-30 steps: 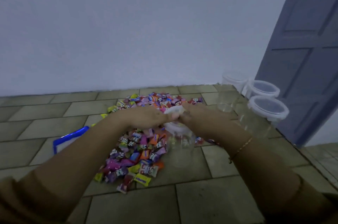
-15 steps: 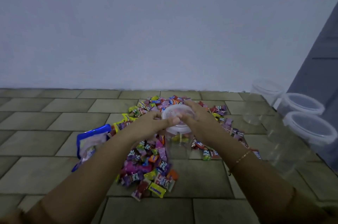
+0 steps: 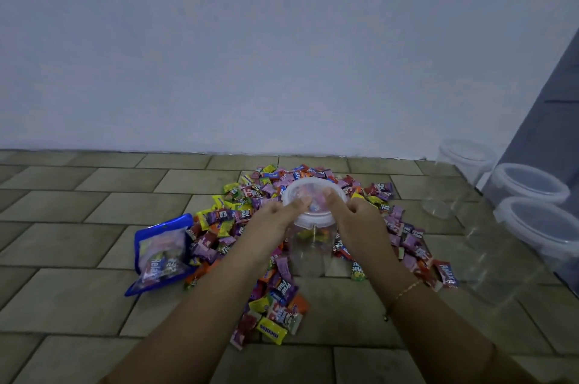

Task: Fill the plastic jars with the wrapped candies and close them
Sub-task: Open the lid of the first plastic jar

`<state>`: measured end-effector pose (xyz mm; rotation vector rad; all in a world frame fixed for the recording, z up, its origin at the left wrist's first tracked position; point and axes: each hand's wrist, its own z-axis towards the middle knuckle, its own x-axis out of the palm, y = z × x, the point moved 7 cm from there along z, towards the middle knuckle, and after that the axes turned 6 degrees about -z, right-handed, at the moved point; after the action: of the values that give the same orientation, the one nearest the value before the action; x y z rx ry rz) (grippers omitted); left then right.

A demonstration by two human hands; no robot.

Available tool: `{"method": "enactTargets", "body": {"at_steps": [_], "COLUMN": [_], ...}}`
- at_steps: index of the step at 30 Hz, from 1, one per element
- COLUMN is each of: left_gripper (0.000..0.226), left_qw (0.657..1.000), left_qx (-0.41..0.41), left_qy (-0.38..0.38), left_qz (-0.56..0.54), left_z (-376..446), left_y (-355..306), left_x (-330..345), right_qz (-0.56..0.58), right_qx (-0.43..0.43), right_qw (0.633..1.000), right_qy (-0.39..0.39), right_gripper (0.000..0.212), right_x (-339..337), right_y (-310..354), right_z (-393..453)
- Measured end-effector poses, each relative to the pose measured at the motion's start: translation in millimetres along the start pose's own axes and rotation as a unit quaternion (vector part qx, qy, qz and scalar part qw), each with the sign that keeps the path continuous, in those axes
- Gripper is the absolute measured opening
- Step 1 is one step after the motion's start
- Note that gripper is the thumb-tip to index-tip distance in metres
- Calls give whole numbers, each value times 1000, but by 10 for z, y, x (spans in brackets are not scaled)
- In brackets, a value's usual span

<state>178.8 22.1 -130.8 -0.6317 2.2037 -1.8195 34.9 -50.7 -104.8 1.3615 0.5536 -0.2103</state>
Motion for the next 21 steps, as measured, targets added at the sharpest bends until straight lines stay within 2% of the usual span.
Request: {"method": "enactTargets", "body": {"at_steps": [1, 3, 5, 6, 8, 9, 12, 13, 16, 19, 21], "left_gripper": [81, 86, 79, 72, 61, 59, 57, 58, 59, 55, 53], "left_qw": [1000, 998, 996, 994, 989, 987, 985, 984, 984, 985, 988], "left_qx": [14, 31, 25, 26, 45, 52, 60, 61, 66, 62, 58], "left_qy": [-9, -29, -56, -66, -73, -77, -89, -93, -85, -79, -77], "left_qz": [19, 50, 64, 79, 121, 131, 138, 140, 141, 142, 120], "left_z": [-4, -15, -14, -1, 15, 19, 21, 22, 13, -1, -7], "left_y": [-2, -5, 2, 5, -29, -51, -91, -92, -114, -171, -180], "left_x": [-16, -58, -104, -120, -118, -109, -84, -82, -57, -19, -22], "right_qz": [4, 84, 164, 167, 183, 190, 198, 199, 199, 207, 182], "right_qx": [1, 33, 67, 67, 53, 36, 32, 27, 30, 29, 45], "right_qw": [1000, 995, 979, 975, 969, 968, 966, 967, 967, 965, 971], "right_qy": [4, 45, 106, 133, 157, 161, 162, 158, 156, 158, 147], "right_gripper": [49, 41, 36, 34, 17, 15, 46, 49, 56, 34, 45], "right_x": [10, 55, 96, 118, 133, 144, 219, 225, 244, 259, 249], "right_y": [0, -31, -32, -53, -12, 29, 35, 39, 12, -12, -68], "right_z": [2, 10, 10, 33, 48, 39, 46, 48, 72, 87, 94]}}
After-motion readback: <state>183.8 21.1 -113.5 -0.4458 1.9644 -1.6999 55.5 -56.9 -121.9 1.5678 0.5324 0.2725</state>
